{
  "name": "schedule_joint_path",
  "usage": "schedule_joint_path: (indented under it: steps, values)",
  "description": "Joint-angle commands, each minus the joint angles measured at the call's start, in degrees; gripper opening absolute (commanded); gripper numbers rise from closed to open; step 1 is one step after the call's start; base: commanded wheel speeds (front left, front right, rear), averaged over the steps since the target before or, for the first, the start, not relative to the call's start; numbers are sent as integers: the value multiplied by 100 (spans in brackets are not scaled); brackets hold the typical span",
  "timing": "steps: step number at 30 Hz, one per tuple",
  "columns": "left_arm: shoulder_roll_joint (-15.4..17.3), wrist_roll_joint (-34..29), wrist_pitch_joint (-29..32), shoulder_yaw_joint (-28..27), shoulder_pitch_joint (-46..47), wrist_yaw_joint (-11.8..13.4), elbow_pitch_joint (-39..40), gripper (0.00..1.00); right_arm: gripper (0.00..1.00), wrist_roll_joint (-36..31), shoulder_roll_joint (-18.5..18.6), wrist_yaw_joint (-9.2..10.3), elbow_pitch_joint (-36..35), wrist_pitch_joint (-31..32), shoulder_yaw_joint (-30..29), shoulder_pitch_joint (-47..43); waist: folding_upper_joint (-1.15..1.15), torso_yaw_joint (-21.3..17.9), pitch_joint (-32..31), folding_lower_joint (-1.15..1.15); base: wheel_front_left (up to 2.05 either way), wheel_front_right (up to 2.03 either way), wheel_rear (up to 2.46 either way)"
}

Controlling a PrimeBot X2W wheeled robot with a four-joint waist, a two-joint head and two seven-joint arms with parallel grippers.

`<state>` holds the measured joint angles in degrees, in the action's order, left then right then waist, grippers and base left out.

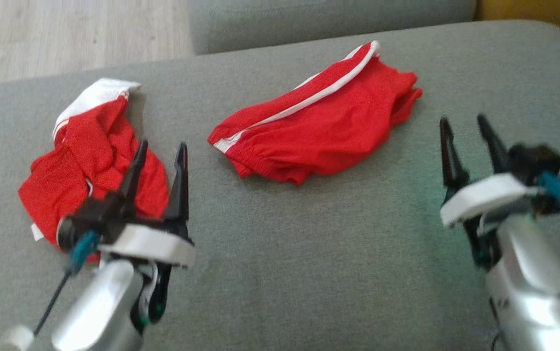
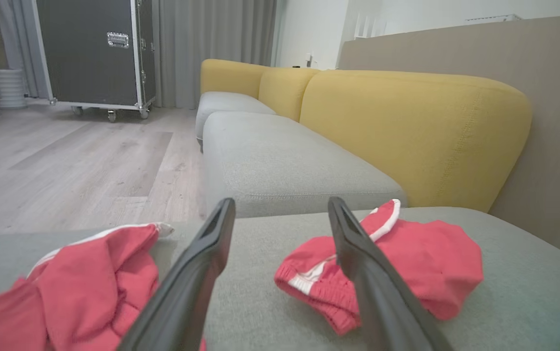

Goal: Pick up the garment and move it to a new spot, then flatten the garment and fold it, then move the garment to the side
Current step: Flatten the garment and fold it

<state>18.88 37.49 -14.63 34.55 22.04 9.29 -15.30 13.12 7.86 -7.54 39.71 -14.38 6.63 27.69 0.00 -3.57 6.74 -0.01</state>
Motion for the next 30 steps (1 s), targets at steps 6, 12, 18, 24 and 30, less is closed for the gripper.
schedule_joint_path:
  steps: [6, 12, 18, 24, 30]
  values:
    - [-295, -572, -36, -962, -668, -301, 440, 100, 100, -80, -308, 5, -737, -62, -178, -779, 0, -174, -192, 1, 0, 0, 0]
    - [-548, -899, -36, -1325, -908, -581, 457, 100, 100, -184, -398, 5, -962, -61, -289, -936, 0, -185, -152, 1, 0, 0, 0]
    - [-763, -1221, -37, -1488, -801, -874, 389, 100, 100, -323, -424, 5, -1154, 113, -427, -691, 0, -28, 131, 1, 0, 0, 0]
    - [-959, -1435, -37, -1518, -521, -1118, 229, 100, 100, -424, -398, 5, -928, 765, -1083, 81, 0, 316, 594, 1, 0, 0, 0]
    - [-1177, -1584, -37, -1489, -213, -1310, 34, 100, 100, -548, -400, 5, -184, 1403, -1812, 1124, 0, 764, 972, 1, 0, 0, 0]
